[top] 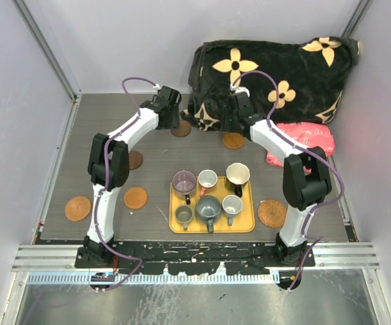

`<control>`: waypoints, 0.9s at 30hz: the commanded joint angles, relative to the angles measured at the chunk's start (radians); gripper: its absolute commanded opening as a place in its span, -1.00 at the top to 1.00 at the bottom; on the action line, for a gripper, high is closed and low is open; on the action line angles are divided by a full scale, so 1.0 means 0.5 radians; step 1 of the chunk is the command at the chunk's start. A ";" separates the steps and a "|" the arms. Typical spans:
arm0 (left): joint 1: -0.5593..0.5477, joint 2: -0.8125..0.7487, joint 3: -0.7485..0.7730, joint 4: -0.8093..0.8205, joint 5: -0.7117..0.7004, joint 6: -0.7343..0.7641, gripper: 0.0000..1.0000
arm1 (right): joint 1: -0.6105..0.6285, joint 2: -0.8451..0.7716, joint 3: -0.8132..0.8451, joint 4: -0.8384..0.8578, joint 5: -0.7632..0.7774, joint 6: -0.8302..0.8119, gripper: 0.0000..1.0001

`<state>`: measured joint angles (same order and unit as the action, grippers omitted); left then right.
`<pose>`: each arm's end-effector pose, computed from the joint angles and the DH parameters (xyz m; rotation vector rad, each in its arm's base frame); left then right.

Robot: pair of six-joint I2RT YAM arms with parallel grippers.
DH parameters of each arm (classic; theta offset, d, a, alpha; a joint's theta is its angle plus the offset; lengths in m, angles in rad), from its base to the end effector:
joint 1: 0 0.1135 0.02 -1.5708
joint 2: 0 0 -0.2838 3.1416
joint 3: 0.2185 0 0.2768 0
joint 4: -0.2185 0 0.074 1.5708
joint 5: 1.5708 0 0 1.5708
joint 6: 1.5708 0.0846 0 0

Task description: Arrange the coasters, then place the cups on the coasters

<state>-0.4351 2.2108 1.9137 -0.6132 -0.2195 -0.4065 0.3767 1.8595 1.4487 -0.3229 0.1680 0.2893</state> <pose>0.5169 -0.2200 0.1958 -0.0575 2.4525 -0.0967 0.4603 0.1669 0.2272 -0.0144 2.2965 0.1511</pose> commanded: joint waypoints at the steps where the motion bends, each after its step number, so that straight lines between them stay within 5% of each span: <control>1: -0.059 0.099 0.151 0.130 -0.019 0.066 0.00 | 0.011 -0.206 -0.077 0.019 0.059 0.035 0.01; 16: -0.093 0.452 0.517 0.091 -0.176 0.175 0.01 | 0.008 -0.525 -0.300 -0.094 0.083 0.060 0.01; 27: -0.103 0.477 0.418 0.082 -0.118 0.154 0.03 | 0.011 -0.622 -0.340 -0.143 0.172 0.038 0.00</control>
<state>-0.4835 2.4588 2.1349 -0.5865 -0.2844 -0.3286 0.3775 1.6028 1.2808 -0.3977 0.2245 0.3096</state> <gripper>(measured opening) 0.492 0.496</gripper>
